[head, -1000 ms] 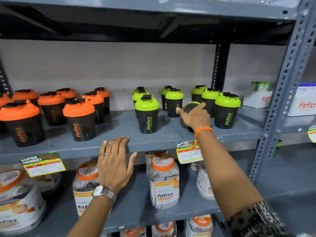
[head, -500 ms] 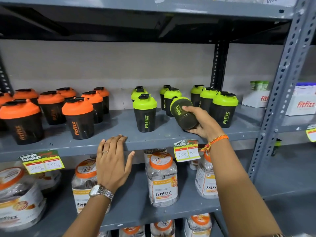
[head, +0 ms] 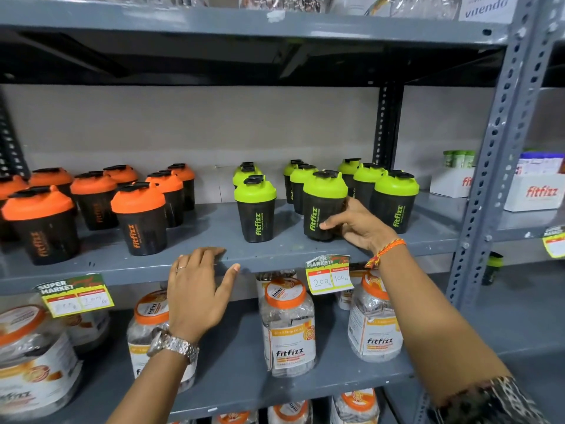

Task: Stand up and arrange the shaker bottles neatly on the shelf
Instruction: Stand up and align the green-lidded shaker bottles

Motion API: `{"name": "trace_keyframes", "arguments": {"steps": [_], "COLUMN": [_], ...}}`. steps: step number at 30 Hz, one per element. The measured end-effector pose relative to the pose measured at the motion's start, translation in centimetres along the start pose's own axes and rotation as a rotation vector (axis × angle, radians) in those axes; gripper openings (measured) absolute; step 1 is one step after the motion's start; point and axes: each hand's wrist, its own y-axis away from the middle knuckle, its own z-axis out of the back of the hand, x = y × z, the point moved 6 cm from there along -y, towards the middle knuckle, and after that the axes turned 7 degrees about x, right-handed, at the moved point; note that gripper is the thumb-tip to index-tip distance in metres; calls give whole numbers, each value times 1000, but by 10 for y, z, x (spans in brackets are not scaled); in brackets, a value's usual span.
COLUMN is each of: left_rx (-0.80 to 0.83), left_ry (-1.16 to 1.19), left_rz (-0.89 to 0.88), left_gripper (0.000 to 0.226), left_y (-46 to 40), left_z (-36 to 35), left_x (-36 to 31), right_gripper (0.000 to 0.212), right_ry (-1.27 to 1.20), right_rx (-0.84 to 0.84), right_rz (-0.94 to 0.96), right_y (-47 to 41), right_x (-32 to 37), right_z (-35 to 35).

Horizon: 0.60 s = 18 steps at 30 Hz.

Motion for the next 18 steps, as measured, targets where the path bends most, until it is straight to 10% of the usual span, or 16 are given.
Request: {"name": "trace_keyframes", "arguments": {"steps": [10, 18], "left_rx": [502, 501], "left_ry": [469, 723], "left_rz": [158, 123], "left_gripper": [97, 88], "left_y": [-86, -112], "left_z": [-4, -27], "left_x": [-26, -40], "right_gripper": [66, 91], "right_ry": [151, 464], "right_rx": [69, 8], "right_rz": [-61, -30], "right_y": [-13, -8], "right_x": [-9, -10], "right_z": [9, 17]}}
